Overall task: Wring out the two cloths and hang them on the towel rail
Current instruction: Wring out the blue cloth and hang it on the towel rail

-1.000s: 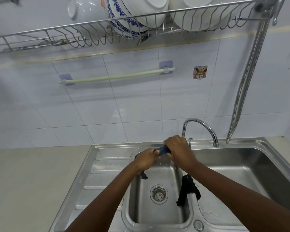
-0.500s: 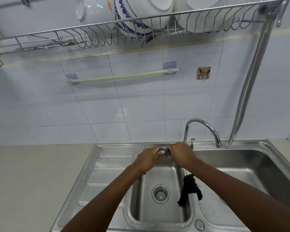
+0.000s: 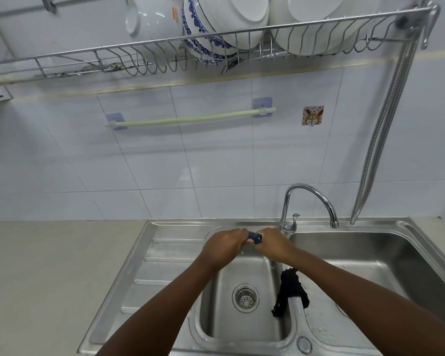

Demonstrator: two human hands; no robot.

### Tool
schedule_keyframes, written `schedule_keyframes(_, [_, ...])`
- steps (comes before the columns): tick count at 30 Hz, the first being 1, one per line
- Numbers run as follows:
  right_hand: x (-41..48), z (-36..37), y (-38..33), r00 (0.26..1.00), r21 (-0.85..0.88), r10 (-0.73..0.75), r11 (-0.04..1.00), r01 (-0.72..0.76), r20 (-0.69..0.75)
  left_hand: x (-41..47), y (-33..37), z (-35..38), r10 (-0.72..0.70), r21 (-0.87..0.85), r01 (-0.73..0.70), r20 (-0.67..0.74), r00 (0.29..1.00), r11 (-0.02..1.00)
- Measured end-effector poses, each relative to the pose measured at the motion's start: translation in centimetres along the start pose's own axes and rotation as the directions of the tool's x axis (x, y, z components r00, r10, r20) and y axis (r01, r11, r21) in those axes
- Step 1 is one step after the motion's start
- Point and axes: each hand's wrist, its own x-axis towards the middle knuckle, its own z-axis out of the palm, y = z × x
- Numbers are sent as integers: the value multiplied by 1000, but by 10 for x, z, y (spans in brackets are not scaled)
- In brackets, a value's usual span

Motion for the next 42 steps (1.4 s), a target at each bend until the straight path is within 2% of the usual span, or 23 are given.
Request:
schedule_keyframes(5, [-5, -2, 1, 1000, 47, 9, 999, -10, 27, -3, 4, 3, 40, -2, -40, -37, 999, 999])
schedule_keyframes(7, [-6, -6, 3, 999, 9, -35, 999, 35, 3, 1, 7, 1, -33, -56, 33, -3, 999, 998])
schedule_keyframes(9, [-10, -10, 5, 994, -12, -103, 995, 103, -39, 7, 8, -1, -191, -124, 200, 79, 978, 972])
schedule_keyframes(11, [-15, -14, 7, 985, 43, -156, 986, 160, -76, 8, 11, -4, -336, -333, 370, 157, 929, 867])
schedule_keyframes(13, [-19, -19, 7, 968, 102, -211, 969, 226, -134, 6, 11, -12, -404, -478, 471, 242, 882, 742])
schedule_keyframes(17, [-29, -27, 9, 890, 80, -348, 919, 386, -293, 8, 4, -23, -491, -507, 580, 311, 813, 638])
schedule_keyframes(20, [-37, -27, 11, 877, 134, -342, 905, 405, -338, 8, 6, -25, -554, -566, 640, 347, 757, 519])
schedule_keyframes(23, [-44, -26, 11, 868, 184, -319, 894, 409, -380, 7, 12, -27, -601, -673, 620, 316, 734, 402])
schedule_keyframes(25, [-48, -28, 9, 879, 281, -251, 881, 381, -406, 8, 16, -29, -637, -730, 620, 339, 693, 287])
schedule_keyframes(27, [-50, -31, 8, 914, 429, -167, 842, 327, -370, 10, 18, -29, -632, -760, 611, 364, 684, 223])
schedule_keyframes(30, [-52, -35, 7, 954, 608, -84, 753, 250, -287, 13, 23, -31, -624, -756, 615, 373, 687, 225])
schedule_keyframes(34, [-56, -41, 6, 948, 693, 0, 682, 233, -319, 11, 22, -33, -574, -741, 585, 336, 747, 329])
schedule_keyframes(37, [-56, -48, 5, 939, 647, 8, 726, 231, -344, 2, 21, -40, -433, -749, 568, 411, 802, 342])
schedule_keyframes(40, [-54, -55, 1, 929, 626, 24, 745, 230, -370, 0, 23, -42, -298, -695, 533, 442, 846, 483])
schedule_keyframes(42, [-54, -61, -1, 924, 619, 32, 751, 229, -381, 1, 24, -44, -295, -660, 496, 399, 868, 565])
